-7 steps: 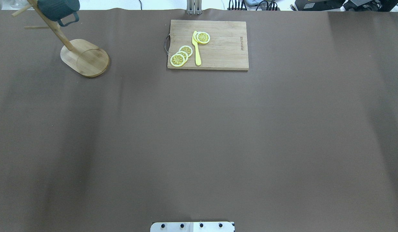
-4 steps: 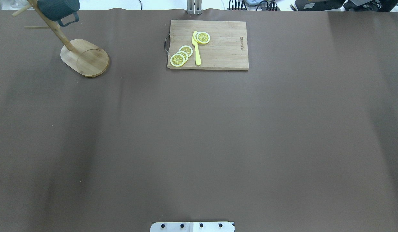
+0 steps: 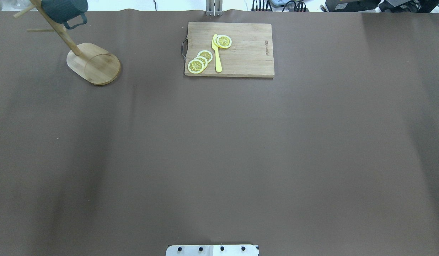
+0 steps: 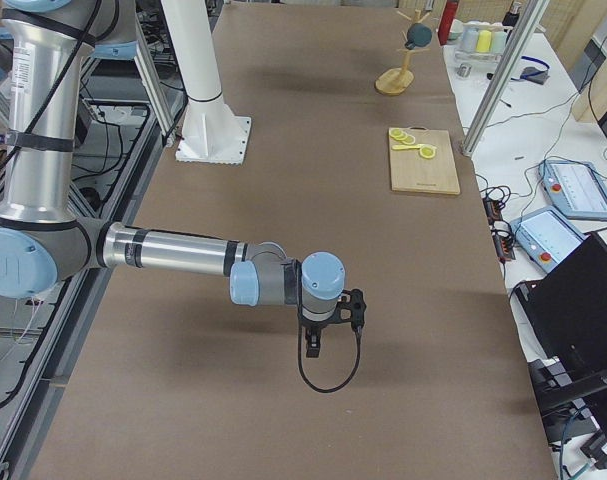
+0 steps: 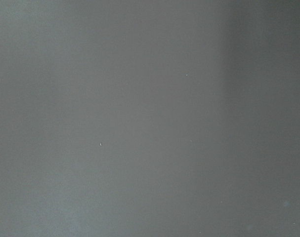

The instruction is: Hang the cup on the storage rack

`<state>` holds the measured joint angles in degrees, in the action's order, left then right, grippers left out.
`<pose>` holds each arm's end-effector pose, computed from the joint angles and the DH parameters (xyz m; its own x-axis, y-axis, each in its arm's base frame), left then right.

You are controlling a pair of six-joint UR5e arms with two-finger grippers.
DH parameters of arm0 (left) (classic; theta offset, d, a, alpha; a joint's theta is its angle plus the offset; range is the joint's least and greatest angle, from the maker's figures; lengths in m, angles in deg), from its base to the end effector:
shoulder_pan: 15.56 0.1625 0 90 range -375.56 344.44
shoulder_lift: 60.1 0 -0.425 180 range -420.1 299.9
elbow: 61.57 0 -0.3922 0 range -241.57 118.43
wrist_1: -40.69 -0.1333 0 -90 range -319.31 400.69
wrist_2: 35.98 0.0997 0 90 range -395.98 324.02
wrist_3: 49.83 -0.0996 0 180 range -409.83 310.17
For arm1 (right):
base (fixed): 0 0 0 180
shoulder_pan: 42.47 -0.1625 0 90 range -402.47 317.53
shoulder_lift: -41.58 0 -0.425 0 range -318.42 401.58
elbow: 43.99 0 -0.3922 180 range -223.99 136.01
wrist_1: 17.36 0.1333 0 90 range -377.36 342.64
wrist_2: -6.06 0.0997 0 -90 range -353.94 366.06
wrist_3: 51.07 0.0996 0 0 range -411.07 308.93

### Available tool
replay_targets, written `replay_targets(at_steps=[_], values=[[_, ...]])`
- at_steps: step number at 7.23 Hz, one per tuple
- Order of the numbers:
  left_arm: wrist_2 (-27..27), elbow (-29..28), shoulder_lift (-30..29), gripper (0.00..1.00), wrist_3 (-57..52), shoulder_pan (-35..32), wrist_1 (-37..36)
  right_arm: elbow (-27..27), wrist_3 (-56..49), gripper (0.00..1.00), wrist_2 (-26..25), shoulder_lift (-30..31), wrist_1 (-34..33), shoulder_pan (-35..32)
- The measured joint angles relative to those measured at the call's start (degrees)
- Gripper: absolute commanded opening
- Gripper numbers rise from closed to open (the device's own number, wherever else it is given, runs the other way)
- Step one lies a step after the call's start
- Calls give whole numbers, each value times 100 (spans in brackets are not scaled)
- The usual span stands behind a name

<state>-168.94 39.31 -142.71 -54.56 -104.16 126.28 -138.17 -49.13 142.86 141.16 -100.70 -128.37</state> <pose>-0.0548 -0.4368 0.6346 0.7274 0.0893 -0.6804 -0.0847 0.9956 0.0402 0.0304 -0.4242 0.6845 0.6837 -0.0311 0.7291 0.0484 0.9988 -0.0027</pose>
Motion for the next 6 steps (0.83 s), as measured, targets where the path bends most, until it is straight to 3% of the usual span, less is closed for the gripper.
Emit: replay_targets(at_steps=[6], values=[[-2, -16, 42, 99, 9, 0, 124, -28, -6, 100, 4, -7, 10, 6]])
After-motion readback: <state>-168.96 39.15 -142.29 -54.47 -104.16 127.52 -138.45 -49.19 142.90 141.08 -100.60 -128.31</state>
